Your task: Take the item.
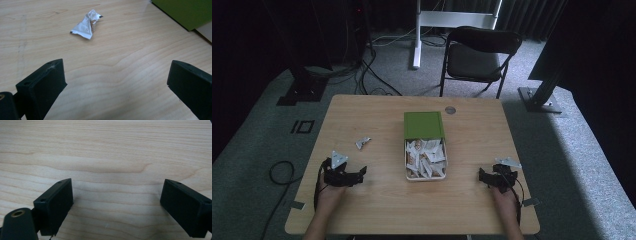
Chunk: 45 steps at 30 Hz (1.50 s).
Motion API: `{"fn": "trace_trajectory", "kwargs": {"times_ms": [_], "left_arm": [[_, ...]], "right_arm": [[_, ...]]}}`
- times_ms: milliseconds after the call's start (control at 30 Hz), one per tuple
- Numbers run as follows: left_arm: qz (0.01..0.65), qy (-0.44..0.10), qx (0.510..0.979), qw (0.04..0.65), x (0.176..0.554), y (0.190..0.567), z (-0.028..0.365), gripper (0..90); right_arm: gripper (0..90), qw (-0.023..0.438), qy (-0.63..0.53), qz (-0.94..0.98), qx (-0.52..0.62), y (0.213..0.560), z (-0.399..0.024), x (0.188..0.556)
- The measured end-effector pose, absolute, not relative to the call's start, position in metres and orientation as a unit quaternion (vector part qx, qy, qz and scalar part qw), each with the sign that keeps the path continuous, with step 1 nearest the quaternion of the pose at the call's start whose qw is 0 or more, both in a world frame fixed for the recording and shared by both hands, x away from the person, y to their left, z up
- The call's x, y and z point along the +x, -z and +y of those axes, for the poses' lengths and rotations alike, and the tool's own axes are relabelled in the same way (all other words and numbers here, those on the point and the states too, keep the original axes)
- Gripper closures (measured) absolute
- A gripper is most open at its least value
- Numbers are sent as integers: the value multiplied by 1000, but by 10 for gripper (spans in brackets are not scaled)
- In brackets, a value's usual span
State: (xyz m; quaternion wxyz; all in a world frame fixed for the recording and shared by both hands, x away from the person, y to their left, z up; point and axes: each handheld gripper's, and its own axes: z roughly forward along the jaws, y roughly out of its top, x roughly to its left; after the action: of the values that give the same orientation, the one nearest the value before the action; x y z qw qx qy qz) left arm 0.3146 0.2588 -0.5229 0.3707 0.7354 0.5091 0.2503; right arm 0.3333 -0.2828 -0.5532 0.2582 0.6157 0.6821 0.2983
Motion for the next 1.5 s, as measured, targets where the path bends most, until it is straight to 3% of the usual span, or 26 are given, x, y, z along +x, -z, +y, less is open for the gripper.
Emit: {"fn": "trace_trajectory", "kwargs": {"times_ms": [867, 1500], "left_arm": [[575, -275, 692, 340, 261, 530, 302, 24], [647, -269, 653, 289, 251, 547, 337, 24]], "right_arm": [[109, 258, -298, 682, 616, 553, -283, 333], [110, 258, -298, 681, 617, 553, -283, 333]]}}
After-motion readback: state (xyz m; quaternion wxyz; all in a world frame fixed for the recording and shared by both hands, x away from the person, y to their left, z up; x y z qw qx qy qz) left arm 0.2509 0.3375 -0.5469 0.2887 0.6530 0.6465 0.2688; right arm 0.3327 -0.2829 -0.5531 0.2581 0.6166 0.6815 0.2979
